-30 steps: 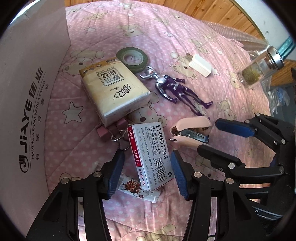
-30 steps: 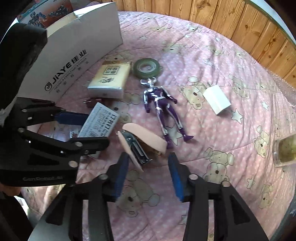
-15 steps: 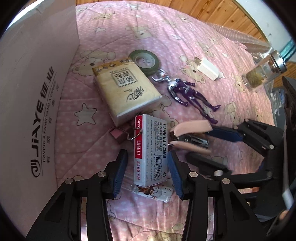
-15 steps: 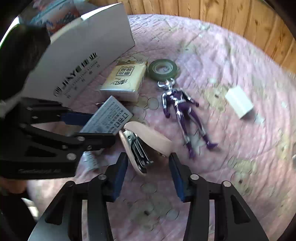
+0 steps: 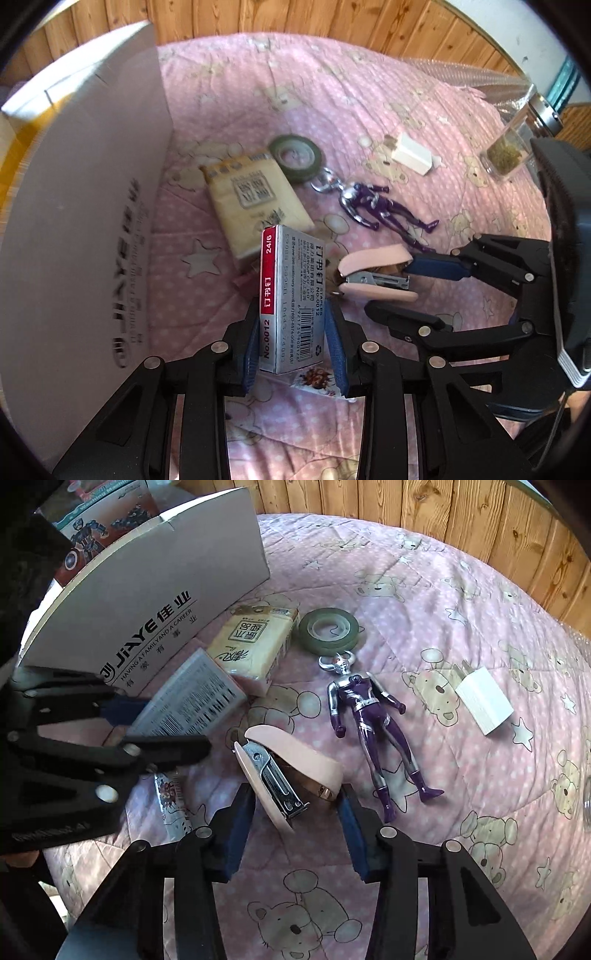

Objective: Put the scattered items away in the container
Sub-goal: 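Grasp the red-and-white staple box with the left tool while the right tool approaches the stapler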

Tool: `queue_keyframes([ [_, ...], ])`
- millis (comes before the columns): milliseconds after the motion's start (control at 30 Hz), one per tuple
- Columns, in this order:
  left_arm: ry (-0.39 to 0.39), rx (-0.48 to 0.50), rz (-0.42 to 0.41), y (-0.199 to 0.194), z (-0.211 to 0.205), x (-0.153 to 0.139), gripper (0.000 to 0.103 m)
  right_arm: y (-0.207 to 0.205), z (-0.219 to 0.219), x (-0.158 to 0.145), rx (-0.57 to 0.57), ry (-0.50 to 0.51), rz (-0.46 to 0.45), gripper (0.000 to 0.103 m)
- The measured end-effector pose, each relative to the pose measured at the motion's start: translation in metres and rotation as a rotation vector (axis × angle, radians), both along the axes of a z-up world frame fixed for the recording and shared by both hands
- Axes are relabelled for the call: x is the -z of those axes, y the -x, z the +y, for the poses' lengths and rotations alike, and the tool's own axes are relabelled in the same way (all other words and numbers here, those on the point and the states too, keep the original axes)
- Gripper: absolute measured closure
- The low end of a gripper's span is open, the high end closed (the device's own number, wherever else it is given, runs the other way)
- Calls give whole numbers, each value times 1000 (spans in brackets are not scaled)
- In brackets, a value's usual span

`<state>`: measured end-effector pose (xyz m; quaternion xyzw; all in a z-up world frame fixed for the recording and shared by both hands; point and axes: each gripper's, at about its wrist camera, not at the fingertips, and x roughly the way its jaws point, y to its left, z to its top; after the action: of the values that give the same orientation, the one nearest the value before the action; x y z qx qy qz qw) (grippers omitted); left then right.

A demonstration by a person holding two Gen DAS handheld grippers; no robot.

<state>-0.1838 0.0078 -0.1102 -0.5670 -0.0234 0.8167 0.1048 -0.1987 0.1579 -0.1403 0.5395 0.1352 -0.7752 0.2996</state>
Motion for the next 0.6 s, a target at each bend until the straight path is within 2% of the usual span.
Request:
queue_keyframes([
  [167, -7, 0, 31, -5, -4, -12, 70, -4, -20, -10, -9, 0, -1, 58],
  [500, -30, 5, 76, -12, -13, -32, 70, -7, -26, -12, -3, 8, 5, 64],
  [533, -34, 2, 79, -12, -14, -33, 70, -8, -24, -25, -3, 6, 3, 64],
  [600, -40, -2, 85, -12, -17, -36, 70, -6, -25, -27, -5, 5, 1, 65],
])
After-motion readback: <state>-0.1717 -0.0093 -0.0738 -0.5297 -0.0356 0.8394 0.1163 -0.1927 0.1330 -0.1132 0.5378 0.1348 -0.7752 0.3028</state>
